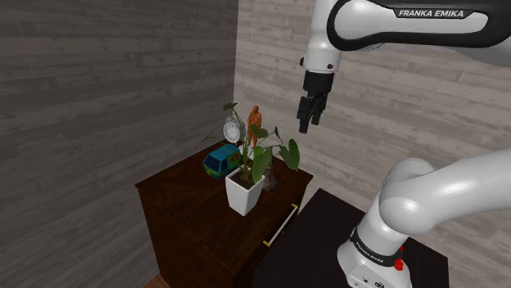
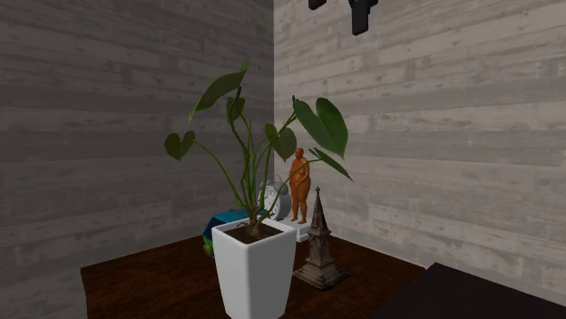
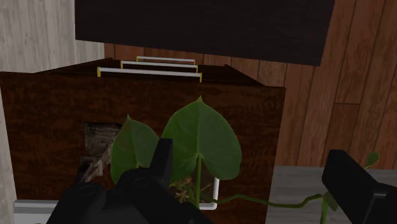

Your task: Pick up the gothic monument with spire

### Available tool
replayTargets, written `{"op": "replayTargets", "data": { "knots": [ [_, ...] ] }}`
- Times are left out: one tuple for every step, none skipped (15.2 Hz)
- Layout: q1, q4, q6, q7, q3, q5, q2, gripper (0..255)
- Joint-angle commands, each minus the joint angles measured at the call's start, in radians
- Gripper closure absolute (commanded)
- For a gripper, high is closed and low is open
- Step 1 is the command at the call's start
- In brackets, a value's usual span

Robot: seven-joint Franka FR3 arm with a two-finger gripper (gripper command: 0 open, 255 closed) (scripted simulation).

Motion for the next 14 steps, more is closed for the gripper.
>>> {"op": "replayTargets", "data": {
  "knots": [
    [0.0, 0.0, 0.0, 0.0, 0.0, 0.0, 0.0, 0],
    [-0.005, -0.026, 0.037, -0.012, -0.009, -0.008, 0.005, 0],
    [-0.01, -0.051, 0.076, -0.025, -0.019, -0.016, 0.011, 0],
    [-0.015, -0.074, 0.114, -0.037, -0.029, -0.024, 0.019, 0],
    [-0.02, -0.096, 0.153, -0.049, -0.039, -0.032, 0.029, 0],
    [-0.025, -0.117, 0.193, -0.061, -0.049, -0.039, 0.041, 0],
    [-0.03, -0.136, 0.234, -0.073, -0.059, -0.047, 0.055, 0],
    [-0.035, -0.154, 0.275, -0.085, -0.07, -0.054, 0.071, 0],
    [-0.041, -0.17, 0.316, -0.097, -0.08, -0.06, 0.09, 0],
    [-0.046, -0.184, 0.358, -0.109, -0.091, -0.067, 0.11, 0],
    [-0.051, -0.197, 0.401, -0.122, -0.102, -0.073, 0.132, 0],
    [-0.055, -0.209, 0.444, -0.134, -0.113, -0.078, 0.156, 0],
    [-0.059, -0.218, 0.487, -0.146, -0.125, -0.083, 0.182, 0],
    [-0.063, -0.226, 0.53, -0.159, -0.136, -0.087, 0.211, 0]
  ]
}}
